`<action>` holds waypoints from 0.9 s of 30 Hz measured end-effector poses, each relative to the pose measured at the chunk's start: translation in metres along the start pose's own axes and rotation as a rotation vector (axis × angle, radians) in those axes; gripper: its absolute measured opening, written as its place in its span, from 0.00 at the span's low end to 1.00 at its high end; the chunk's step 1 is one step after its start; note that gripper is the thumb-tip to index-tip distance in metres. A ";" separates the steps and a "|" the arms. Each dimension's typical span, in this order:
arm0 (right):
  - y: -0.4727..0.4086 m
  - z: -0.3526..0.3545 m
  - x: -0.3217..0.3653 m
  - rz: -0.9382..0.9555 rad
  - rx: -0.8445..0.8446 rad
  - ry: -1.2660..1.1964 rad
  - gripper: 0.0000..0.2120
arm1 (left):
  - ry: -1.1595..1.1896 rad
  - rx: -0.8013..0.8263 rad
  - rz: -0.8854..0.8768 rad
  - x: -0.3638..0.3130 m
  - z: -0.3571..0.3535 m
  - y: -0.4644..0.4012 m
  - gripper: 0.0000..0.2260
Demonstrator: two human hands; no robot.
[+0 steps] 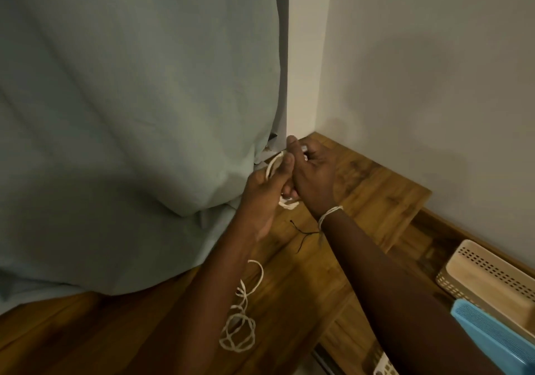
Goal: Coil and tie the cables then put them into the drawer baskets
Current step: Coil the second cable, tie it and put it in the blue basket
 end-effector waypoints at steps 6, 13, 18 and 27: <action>-0.004 0.013 -0.033 -0.147 -0.027 -0.010 0.18 | 0.114 -0.098 0.117 0.029 -0.006 -0.005 0.27; -0.025 -0.002 -0.092 -0.352 0.353 0.093 0.21 | 0.178 -0.421 0.329 0.059 0.012 -0.018 0.26; -0.041 0.036 -0.176 -0.761 0.398 0.143 0.22 | -0.068 -0.497 0.344 0.080 0.039 -0.022 0.15; 0.010 0.168 -0.327 -1.000 0.010 1.089 0.19 | -0.204 -0.413 0.313 0.097 0.065 -0.018 0.21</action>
Point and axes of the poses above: each hand's wrist, its own y-axis away from the middle knuckle, its own z-axis out of the back of the hand, x = y × z, the point moved 7 cm from there along -y, towards the middle knuckle, and after that the axes turned 10 degrees about -z, right-handed, at the moved point
